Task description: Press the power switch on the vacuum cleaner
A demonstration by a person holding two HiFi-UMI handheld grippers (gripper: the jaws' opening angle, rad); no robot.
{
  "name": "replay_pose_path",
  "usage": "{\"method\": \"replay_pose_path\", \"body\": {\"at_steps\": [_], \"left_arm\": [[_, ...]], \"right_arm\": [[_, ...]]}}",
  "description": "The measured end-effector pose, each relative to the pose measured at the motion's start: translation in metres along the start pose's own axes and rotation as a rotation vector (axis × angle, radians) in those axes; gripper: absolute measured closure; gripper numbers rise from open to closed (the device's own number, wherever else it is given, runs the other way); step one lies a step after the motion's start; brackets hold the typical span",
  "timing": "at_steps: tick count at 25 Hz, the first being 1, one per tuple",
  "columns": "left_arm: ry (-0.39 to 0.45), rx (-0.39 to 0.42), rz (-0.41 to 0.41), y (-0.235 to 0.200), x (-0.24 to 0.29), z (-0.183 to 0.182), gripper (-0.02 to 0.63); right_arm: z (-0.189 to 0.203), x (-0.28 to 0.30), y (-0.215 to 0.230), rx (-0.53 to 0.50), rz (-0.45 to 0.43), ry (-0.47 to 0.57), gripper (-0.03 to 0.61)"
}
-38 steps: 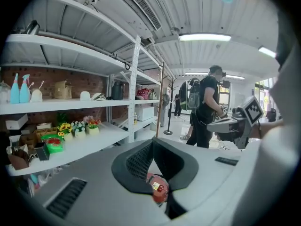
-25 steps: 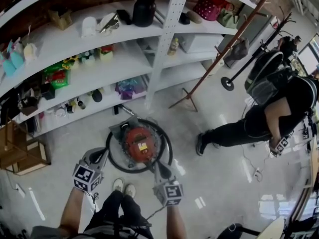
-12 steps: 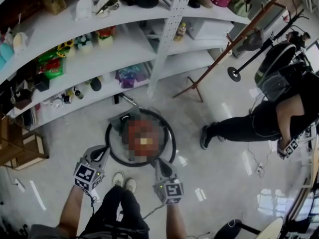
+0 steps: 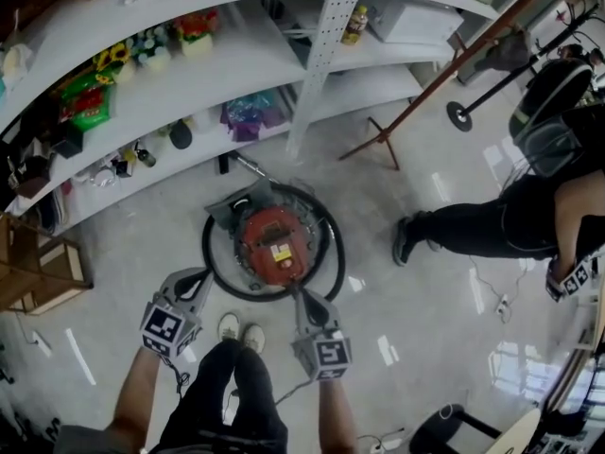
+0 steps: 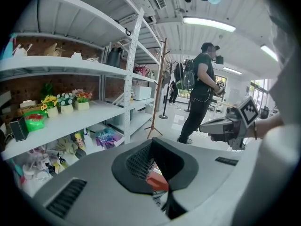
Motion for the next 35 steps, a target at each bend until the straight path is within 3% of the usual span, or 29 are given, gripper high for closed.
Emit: {"method": "replay_pose_path", "body": {"at_steps": [35], "left_arm": [[-0.021, -0.011, 0.034, -0.008, 0.076, 0.131, 0.606]], "right_arm": [[0.13, 0.078, 0.062, 0.009, 0.011, -0.018, 0.577]]}}
Point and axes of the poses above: the fingertips, and each gripper's own axes: x forward along the fingers, y to its right, z out of its underside, the point moved 9 cm from there along -x, backward along the fingers, and after that the axes turned 15 degrees about -z, right-handed, at the moved point
